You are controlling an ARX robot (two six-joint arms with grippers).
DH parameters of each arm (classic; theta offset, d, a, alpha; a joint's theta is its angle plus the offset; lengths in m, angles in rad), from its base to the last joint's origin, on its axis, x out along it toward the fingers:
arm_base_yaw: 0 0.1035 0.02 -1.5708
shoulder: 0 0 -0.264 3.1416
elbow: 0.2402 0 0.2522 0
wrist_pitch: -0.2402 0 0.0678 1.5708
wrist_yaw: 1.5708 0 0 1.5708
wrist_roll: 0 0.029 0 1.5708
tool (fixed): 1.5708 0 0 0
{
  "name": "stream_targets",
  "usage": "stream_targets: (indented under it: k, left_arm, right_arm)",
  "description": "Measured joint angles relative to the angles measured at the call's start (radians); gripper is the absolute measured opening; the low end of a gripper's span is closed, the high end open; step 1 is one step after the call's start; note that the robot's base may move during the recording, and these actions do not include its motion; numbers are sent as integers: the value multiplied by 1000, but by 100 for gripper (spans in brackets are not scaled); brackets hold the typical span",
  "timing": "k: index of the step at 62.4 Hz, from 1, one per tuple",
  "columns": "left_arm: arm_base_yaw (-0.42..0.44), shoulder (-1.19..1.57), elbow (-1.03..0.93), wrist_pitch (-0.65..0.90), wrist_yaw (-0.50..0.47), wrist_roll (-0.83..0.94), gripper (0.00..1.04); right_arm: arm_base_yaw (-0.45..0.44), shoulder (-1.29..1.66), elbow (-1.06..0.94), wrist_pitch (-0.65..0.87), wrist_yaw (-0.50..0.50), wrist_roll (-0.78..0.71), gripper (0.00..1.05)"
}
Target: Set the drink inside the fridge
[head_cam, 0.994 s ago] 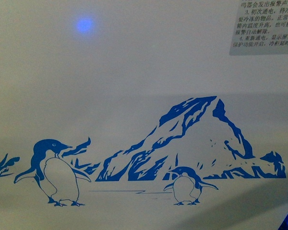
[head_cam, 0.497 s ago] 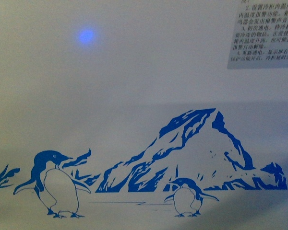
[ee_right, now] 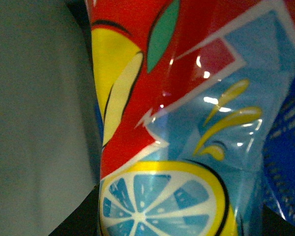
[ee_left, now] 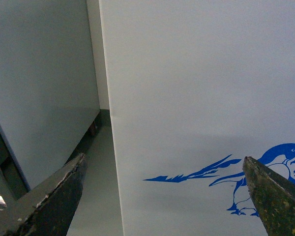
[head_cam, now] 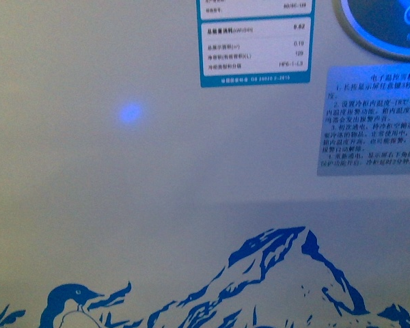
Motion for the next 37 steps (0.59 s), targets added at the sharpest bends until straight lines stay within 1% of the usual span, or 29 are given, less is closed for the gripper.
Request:
stream_targets:
  k: [7, 14, 23, 33, 37]
  left_arm:
    - [0, 0, 0, 0, 0, 0, 97]
    - [0, 0, 0, 0, 0, 0, 97]
    - [0, 0, 0, 0, 0, 0, 97]
    - [0, 0, 0, 0, 0, 0, 97]
    - [0, 0, 0, 0, 0, 0, 97]
  right_arm:
    - [-1, -293, 79, -158, -27, -16, 42]
    - [1, -470, 156, -259, -52, -18, 42]
    - [26, -590, 221, -354, -64, -16, 42]
    - [77, -661, 249, -410, -54, -10, 42]
    - [123, -704, 262, -436, -23, -5, 42]
